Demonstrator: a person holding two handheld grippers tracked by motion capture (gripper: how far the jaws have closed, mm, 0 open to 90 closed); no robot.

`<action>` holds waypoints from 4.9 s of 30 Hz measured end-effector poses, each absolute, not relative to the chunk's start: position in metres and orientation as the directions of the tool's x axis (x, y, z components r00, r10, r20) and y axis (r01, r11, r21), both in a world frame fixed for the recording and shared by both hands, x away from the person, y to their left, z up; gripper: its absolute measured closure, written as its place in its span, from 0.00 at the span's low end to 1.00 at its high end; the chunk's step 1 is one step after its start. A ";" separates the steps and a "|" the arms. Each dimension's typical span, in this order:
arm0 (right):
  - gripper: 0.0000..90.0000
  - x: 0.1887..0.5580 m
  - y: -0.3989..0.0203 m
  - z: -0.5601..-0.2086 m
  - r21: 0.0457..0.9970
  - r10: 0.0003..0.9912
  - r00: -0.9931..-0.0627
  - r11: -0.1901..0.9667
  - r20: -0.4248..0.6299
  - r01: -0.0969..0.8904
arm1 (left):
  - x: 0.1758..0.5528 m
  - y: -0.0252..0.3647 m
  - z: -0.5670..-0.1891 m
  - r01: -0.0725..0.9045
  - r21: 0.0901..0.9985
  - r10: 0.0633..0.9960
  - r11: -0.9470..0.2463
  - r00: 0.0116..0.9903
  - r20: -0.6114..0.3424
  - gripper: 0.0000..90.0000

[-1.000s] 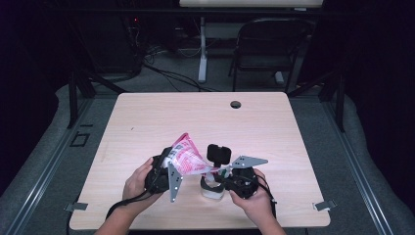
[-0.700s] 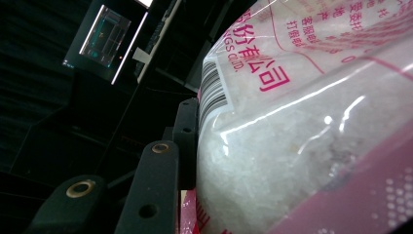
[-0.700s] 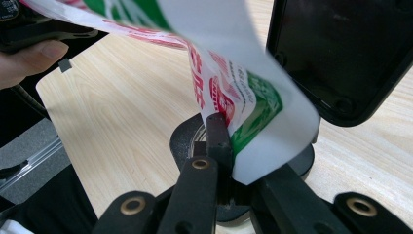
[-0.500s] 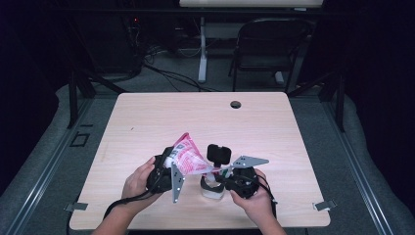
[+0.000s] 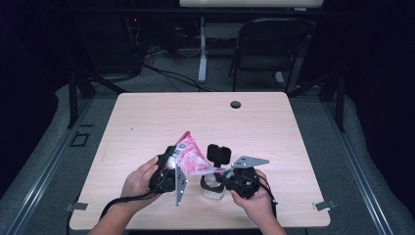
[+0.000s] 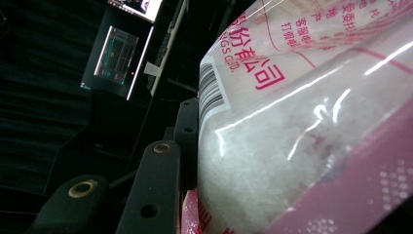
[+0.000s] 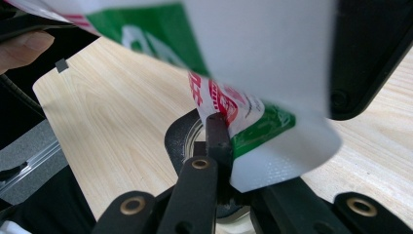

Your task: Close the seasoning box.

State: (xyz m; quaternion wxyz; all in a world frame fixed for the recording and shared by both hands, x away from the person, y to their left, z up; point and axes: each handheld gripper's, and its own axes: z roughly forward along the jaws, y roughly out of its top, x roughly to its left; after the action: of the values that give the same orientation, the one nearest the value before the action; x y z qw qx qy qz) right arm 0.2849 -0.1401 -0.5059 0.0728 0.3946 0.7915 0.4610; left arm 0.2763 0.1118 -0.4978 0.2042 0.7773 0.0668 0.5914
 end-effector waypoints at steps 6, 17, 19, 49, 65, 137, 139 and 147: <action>1.00 0.285 -0.139 -0.506 0.787 0.693 -0.677 0.264 0.247 0.558 | 0.274 0.112 -0.496 -0.144 0.383 0.333 -0.913 0.281 0.900 0.79; 1.00 0.284 -0.138 -0.507 0.785 0.696 -0.677 0.271 0.240 0.557 | 0.271 0.111 -0.494 -0.152 0.374 0.325 -0.915 0.273 0.905 0.79; 1.00 0.284 -0.138 -0.508 0.787 0.697 -0.677 0.270 0.238 0.555 | 0.271 0.110 -0.494 -0.158 0.376 0.326 -0.913 0.271 0.906 0.79; 1.00 0.284 -0.136 -0.509 0.785 0.703 -0.673 0.276 0.229 0.555 | 0.267 0.108 -0.490 -0.170 0.379 0.328 -0.910 0.264 0.907 0.79; 1.00 0.283 -0.135 -0.509 0.785 0.703 -0.673 0.274 0.230 0.555 | 0.266 0.107 -0.488 -0.180 0.381 0.329 -0.907 0.263 0.907 0.79; 1.00 0.285 -0.134 -0.509 0.791 0.701 -0.674 0.267 0.232 0.550 | 0.264 0.101 -0.474 -0.207 0.364 0.307 -0.908 0.261 0.915 0.79; 1.00 0.285 -0.134 -0.509 0.791 0.699 -0.676 0.268 0.233 0.550 | 0.264 0.101 -0.474 -0.212 0.365 0.309 -0.906 0.257 0.916 0.79; 1.00 0.285 -0.133 -0.510 0.792 0.699 -0.677 0.269 0.232 0.549 | 0.264 0.101 -0.473 -0.209 0.359 0.304 -0.910 0.255 0.918 0.79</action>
State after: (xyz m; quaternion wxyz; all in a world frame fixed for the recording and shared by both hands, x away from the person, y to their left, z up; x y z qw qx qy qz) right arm 0.2852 -0.1327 -0.5096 0.0818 0.3936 0.7924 0.4589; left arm 0.2637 0.1007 -0.4728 0.2103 0.7638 0.0311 0.6095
